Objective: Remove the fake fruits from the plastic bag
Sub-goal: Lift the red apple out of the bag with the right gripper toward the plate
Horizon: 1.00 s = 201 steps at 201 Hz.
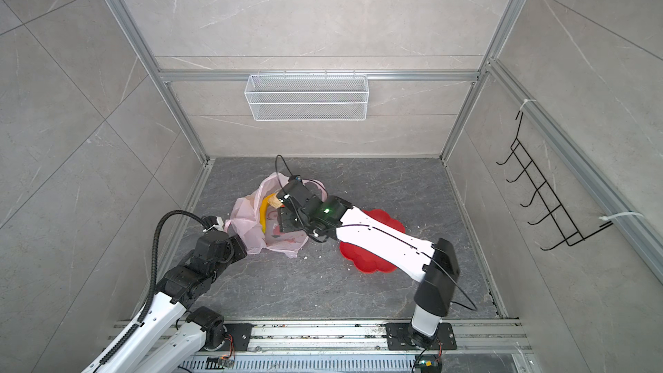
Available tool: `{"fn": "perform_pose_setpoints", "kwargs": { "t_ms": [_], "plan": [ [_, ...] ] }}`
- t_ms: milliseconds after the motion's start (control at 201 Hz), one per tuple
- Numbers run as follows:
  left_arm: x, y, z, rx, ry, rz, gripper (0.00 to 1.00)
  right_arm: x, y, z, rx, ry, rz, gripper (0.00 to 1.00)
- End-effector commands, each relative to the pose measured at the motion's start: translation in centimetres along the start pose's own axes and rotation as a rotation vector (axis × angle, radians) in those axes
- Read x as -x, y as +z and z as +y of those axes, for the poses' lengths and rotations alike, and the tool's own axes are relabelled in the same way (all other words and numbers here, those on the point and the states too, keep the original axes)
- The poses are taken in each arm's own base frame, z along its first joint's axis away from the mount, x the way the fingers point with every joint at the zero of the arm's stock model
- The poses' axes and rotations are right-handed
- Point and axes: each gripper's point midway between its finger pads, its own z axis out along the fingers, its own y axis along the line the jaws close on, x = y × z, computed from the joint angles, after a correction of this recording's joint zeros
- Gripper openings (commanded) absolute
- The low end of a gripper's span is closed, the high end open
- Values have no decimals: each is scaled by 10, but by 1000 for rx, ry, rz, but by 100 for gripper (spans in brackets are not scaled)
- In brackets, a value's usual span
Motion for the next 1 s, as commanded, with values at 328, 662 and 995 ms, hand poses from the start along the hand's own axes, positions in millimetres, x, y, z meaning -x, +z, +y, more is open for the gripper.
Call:
{"fn": "perform_pose_setpoints", "kwargs": {
  "t_ms": [328, 662, 995],
  "plan": [
    [28, 0, -21, -29, 28, -56, 0, -36, -88, -172, -397, 129, -48, 35],
    [33, 1, -22, -14, 31, -65, 0, -72, -61, -231, -495, 221, 19, 35],
    [35, -1, -20, 0, 34, -68, 0, -113, 6, -263, -528, 267, 163, 36]
  ]
}}
